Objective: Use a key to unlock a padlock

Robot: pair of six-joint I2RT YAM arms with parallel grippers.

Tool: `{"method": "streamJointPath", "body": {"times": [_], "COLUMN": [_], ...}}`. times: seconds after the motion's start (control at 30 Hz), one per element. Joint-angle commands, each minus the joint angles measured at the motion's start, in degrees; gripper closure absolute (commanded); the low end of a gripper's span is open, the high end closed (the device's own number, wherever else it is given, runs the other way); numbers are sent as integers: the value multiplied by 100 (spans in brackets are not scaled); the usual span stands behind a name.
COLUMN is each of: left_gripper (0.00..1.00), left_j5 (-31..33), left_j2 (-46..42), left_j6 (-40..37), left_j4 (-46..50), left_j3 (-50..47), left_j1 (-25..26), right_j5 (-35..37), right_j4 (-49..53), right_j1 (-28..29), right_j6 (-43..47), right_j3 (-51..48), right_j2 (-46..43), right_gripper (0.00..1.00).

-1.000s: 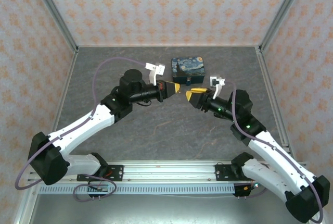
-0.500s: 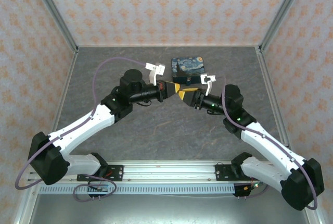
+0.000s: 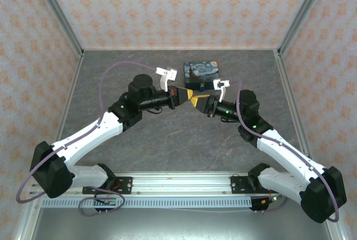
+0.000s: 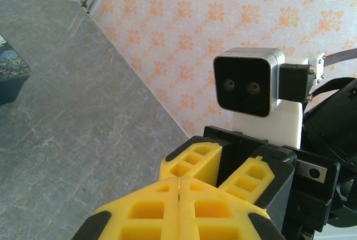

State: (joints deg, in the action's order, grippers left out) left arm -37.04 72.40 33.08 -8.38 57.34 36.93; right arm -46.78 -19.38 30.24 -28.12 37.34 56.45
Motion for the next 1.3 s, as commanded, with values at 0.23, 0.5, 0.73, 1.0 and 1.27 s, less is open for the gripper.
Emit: {"method": "streamJointPath", "body": {"times": [0.23,0.5,0.73,1.0,1.27], "left_gripper": [100,99,56,24,14], "left_j5": [-41,-17,542,1363,1850], "left_j2": [52,71,-3,621,2742], "left_j6": [-29,-94,-469,59,223], "left_j4": [-216,-107,453,1332,1769], "left_j3": [138,170,413,960,2062], "left_j1": [-1,-1,-42,-881,-1310], "right_j5": [-138,-154,321,1496,2356], "right_j4": [-275,-315,565,1906,2716], "right_j1": [50,58,57,54,54], "right_j6": [-12,-21,469,853,1044], "right_j3": [186,199,212,46,-65], "right_j2": [-2,-35,-338,-931,-1553], "right_gripper": [80,96,100,100,100]}}
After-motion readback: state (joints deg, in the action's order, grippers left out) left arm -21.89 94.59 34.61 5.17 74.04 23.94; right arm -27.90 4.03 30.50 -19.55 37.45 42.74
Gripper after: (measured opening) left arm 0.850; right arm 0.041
